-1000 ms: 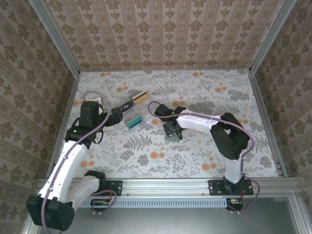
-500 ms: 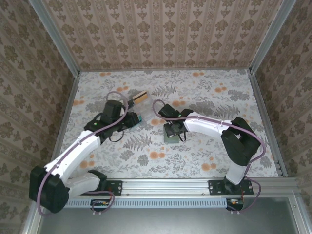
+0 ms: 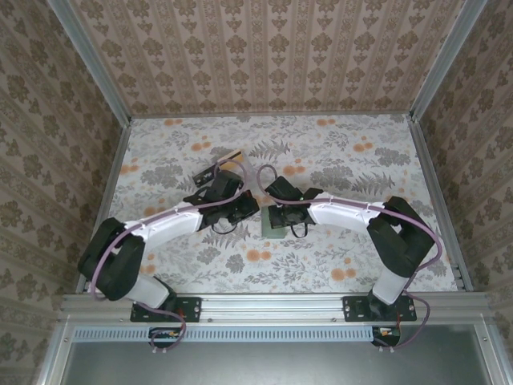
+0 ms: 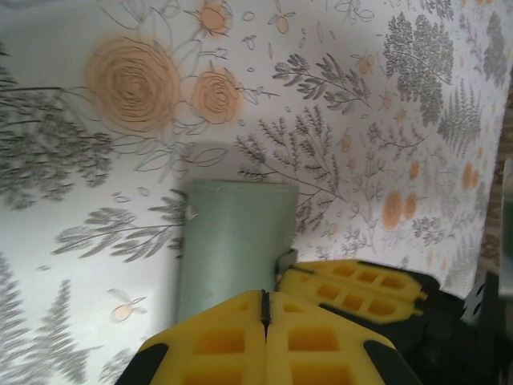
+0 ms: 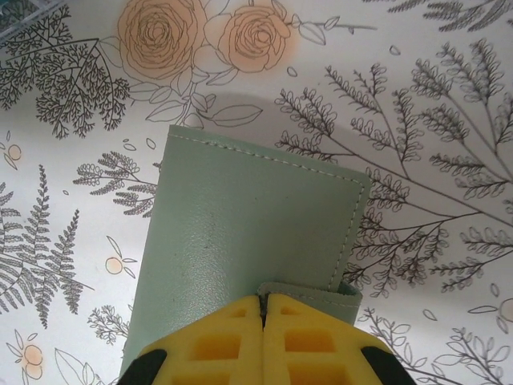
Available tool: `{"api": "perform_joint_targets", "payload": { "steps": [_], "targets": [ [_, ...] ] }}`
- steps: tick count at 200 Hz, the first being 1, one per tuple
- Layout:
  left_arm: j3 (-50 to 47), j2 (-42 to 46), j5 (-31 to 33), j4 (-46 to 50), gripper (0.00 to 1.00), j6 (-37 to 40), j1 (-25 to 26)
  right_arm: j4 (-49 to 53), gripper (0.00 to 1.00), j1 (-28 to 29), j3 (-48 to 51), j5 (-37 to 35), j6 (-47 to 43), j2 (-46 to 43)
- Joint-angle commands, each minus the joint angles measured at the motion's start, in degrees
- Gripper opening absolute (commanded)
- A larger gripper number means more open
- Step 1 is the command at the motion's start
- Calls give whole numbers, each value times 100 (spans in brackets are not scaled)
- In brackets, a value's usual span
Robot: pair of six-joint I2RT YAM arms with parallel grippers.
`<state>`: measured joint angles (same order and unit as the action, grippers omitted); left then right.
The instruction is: Take the credit cards out of the card holder
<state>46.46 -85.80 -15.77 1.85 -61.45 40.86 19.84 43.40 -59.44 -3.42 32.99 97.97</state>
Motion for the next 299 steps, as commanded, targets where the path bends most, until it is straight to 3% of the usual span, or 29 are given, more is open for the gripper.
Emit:
{"api": "perform_joint_targets", "payload": {
  "steps": [1, 48, 115, 220, 229, 257, 275, 299],
  "targets": [
    [-151, -331, -451, -892, 0, -526, 62, -385, 0, -2, 174, 255, 285, -181],
    [-191, -872, -564, -917, 0, -729, 75, -567, 0, -14, 340, 307, 383, -315],
    [196, -1343, -238, 650, 0, -491, 101, -707, 0, -150, 519, 417, 480, -692],
    [418, -1654, -204, 1011, 0, -144, 114, -550, 0, -463, 956, 502, 404, -1258],
    [455, -1615, -198, 1033, 0, -105, 115, -422, 19, -438, 832, 527, 276, -1190],
    [452, -1556, -264, 858, 0, -112, 115, -129, 42, -299, 492, 411, -78, -887],
    [423, -1449, -280, 734, 0, -104, 115, 1, 46, -248, 294, 416, -253, -686],
    [446, -1175, -252, 650, 0, -44, 79, 151, 43, -120, 81, 314, -497, -452]
  ]
}}
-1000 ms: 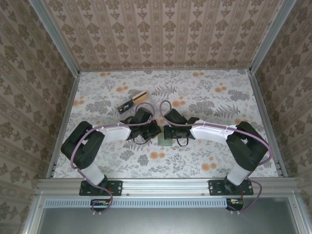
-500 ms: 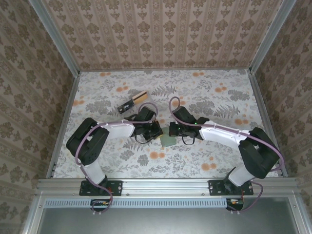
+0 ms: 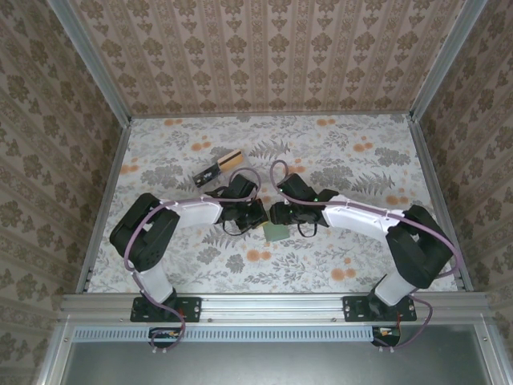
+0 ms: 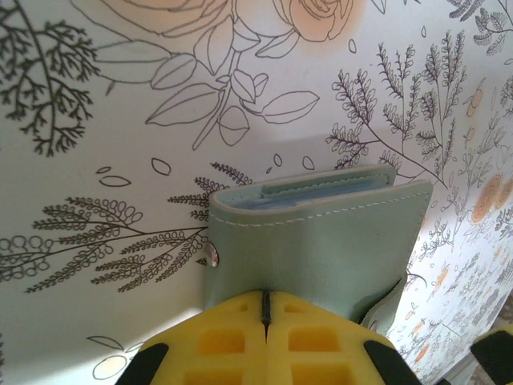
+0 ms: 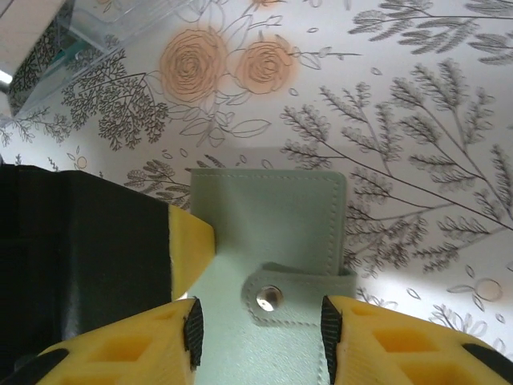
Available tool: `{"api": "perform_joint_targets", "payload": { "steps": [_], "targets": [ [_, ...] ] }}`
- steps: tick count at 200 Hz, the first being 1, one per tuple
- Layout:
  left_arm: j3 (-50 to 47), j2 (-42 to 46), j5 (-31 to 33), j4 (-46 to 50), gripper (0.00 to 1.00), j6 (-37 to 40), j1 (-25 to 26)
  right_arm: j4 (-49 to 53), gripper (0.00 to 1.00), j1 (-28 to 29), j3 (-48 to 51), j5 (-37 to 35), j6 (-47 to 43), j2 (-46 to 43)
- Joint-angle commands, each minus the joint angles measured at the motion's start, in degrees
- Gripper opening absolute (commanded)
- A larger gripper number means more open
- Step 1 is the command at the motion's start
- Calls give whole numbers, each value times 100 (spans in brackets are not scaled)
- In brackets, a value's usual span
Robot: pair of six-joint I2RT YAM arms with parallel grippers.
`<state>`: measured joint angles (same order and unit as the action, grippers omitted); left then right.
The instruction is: Take the credit cards out of the card holder
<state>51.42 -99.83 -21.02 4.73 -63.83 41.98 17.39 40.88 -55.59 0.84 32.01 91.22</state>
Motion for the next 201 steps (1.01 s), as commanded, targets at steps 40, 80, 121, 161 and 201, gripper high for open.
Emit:
{"api": "perform_joint_targets", "payload": {
  "steps": [40, 80, 121, 161, 201],
  "targets": [
    [12, 291, 265, 395, 0, 302, -106, 644, 45, 295, -535, -316, -711, 636],
    [-68, 174, 186, 220, 0, 212, -102, 806, 47, 378, -589, -564, -893, 916],
    [-80, 157, 181, 206, 0, 227, -111, 916, 41, 435, -602, -899, -983, 1003],
    [-21, 203, 133, 186, 0, 264, -102, 885, 13, 438, -576, -834, -918, 1069],
    [213, 290, 16, 182, 0, 354, 36, 770, 0, 437, -520, -596, -829, 968]
  ]
}}
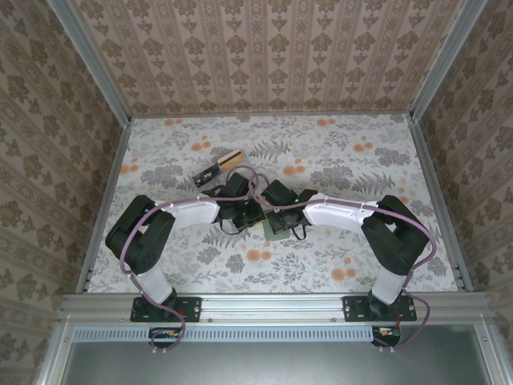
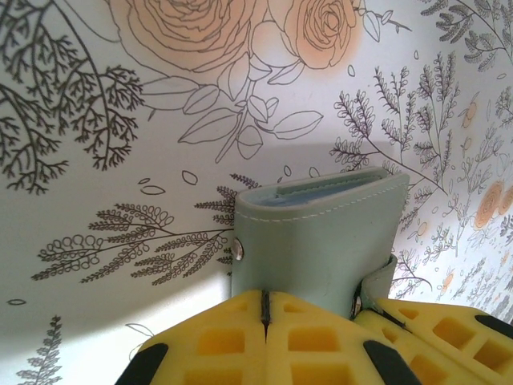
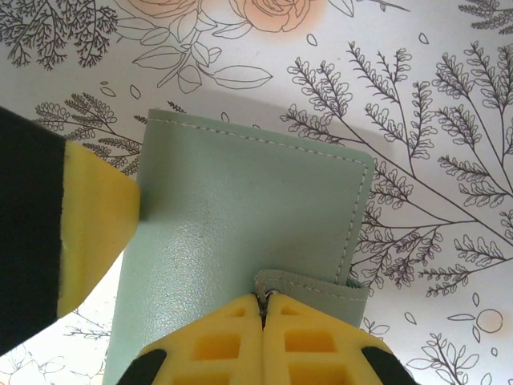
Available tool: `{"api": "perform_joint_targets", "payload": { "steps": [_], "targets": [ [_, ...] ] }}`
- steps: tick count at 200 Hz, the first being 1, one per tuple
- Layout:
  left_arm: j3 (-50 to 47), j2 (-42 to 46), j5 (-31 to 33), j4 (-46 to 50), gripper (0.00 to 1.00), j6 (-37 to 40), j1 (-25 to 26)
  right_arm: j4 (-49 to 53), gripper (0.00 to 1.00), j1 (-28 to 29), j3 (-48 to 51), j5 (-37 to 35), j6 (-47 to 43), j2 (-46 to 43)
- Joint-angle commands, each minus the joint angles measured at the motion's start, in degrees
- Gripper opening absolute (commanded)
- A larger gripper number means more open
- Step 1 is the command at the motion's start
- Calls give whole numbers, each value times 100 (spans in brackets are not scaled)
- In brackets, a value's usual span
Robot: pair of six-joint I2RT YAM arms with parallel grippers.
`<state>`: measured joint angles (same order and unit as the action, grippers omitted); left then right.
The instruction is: Take the credit cards out of the card holder
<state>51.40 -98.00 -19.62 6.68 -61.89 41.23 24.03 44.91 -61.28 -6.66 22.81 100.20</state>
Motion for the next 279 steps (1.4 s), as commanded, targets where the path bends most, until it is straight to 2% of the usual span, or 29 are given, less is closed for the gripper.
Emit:
{"api": "perform_joint_targets", "payload": {
  "steps": [1, 57, 98, 130, 197, 228, 233, 250, 279],
  "targets": [
    [218, 114, -127, -15, 0, 155, 116, 95, 0, 31, 52, 163, 96, 56],
    [324, -214, -376, -164, 0, 61, 238, -216, 0, 22, 116, 608, 472, -26],
    [438, -727, -405, 620, 0, -25, 149, -417, 0, -85, 268, 780, 719, -229],
    [557, -1057, -307, 1274, 0, 79, 139, -676, 0, -375, 649, 976, 984, -659],
    [576, -1178, -137, 1554, 0, 269, 136, -722, 0, -893, 1170, 1160, 1182, -1389],
    [607, -715, -65, 1290, 0, 398, 127, -577, 0, -914, 1089, 1288, 1112, -1578],
    [640, -603, -22, 1284, 6, 444, 119, -550, 0, -913, 1054, 1317, 1118, -1605],
    [872, -104, 301, 1485, 37, 674, 91, -519, 0, -913, 934, 1408, 1145, -1708],
    [1185, 800, 1192, 1970, 72, 1085, 10, -477, 0, -909, 640, 1607, 1243, -1785]
  ]
}}
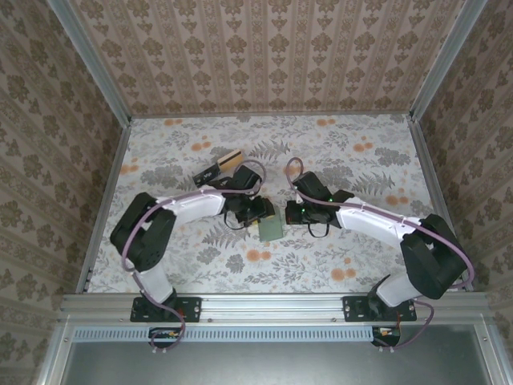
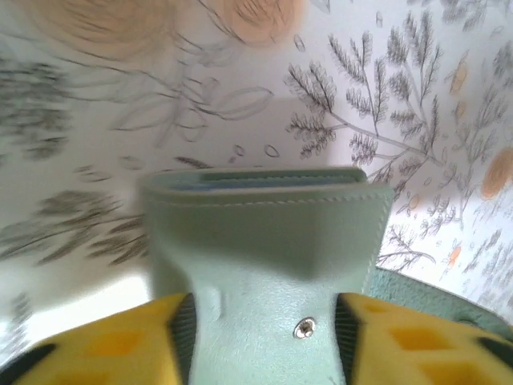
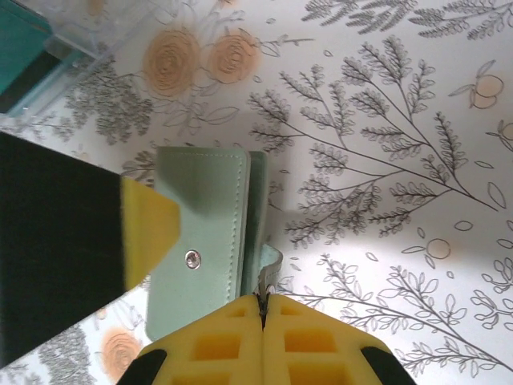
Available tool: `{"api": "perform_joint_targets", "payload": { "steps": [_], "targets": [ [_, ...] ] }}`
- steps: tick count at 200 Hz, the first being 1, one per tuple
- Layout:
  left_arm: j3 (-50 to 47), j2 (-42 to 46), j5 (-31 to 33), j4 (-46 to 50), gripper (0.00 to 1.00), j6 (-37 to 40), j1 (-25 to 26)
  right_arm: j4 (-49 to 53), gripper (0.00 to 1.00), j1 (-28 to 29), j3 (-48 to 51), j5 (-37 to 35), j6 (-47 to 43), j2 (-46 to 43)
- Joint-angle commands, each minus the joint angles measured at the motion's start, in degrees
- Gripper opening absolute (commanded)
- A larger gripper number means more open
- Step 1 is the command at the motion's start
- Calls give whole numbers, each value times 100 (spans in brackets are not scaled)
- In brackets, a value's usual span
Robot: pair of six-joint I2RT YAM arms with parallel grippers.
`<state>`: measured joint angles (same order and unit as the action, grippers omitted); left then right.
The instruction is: Take the credit cards out of the card holder
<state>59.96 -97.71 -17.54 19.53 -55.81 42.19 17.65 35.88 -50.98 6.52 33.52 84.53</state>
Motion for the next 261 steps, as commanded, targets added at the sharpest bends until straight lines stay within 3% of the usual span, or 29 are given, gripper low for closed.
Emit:
{"api": "perform_joint_targets", "payload": {
  "steps": [1, 21, 47, 51, 55, 113, 156, 194, 224, 239, 261],
  "targets": [
    [326, 806, 1009, 689, 73, 481, -92, 160, 0, -8, -401, 302, 181, -218],
    [213, 1418, 1360, 753, 84, 596, -208, 114, 0, 20, -615, 498, 324, -157],
    [-97, 2190, 1586, 821, 90, 703, -389, 78, 0, 175, -926, 609, 492, -20],
    [-144, 2300, 1609, 844, 98, 718, -420, 65, 0, 207, -973, 613, 517, 5],
    [-204, 2409, 1636, 866, 100, 727, -438, 71, 0, 229, -1023, 609, 536, 25],
    [-884, 3371, 1643, 691, 99, 959, -677, 224, 0, 446, -1263, 287, 702, 210],
    [-831, 3144, 1339, 685, 97, 1125, -686, 675, 0, 176, -905, -510, 463, -123],
    [-797, 2844, 1025, 505, 96, 1121, -669, 997, 0, -283, -352, -762, 197, -323],
    [-702, 2576, 885, 442, 95, 1202, -578, 1210, 0, -510, -102, -852, 33, -4],
    [-637, 2447, 871, 451, 95, 1247, -517, 1170, 18, -529, -61, -773, 8, 182],
    [-557, 2259, 828, 461, 95, 1292, -437, 853, 28, -539, -11, -453, 38, 308]
  ]
}}
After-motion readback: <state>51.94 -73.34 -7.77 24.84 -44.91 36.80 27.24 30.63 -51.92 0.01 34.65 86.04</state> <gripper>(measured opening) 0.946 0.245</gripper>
